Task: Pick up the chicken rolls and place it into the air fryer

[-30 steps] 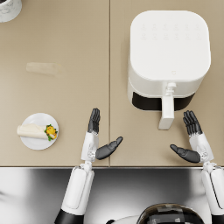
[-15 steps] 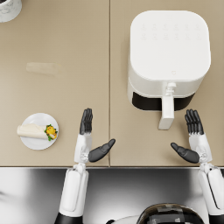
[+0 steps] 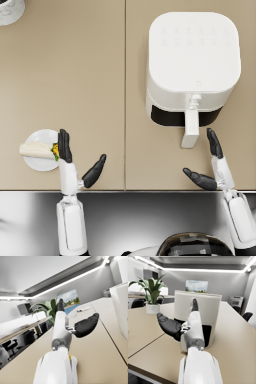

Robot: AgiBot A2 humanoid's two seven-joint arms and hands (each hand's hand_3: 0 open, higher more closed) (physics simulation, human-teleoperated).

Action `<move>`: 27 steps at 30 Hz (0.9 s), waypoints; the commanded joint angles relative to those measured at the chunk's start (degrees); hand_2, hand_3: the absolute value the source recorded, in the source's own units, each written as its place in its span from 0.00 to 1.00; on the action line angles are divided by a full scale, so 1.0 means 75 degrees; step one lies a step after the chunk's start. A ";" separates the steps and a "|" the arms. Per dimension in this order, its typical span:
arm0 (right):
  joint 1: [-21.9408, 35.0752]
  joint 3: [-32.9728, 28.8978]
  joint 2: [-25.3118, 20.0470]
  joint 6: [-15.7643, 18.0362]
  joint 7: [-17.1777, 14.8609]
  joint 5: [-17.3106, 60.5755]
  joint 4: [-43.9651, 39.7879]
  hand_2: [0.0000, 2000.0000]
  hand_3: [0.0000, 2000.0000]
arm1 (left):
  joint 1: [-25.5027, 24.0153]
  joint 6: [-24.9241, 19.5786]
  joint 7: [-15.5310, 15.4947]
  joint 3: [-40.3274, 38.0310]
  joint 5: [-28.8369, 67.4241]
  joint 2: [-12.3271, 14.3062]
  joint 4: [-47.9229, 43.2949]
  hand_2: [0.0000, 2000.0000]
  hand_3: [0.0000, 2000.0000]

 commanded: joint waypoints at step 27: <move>0.0212 -0.0440 -0.0586 0.0000 0.0000 0.0057 -0.0741 0.00 0.00 | 0.0880 -0.3967 0.0000 -0.1308 0.9353 -0.0554 0.1483 0.00 0.00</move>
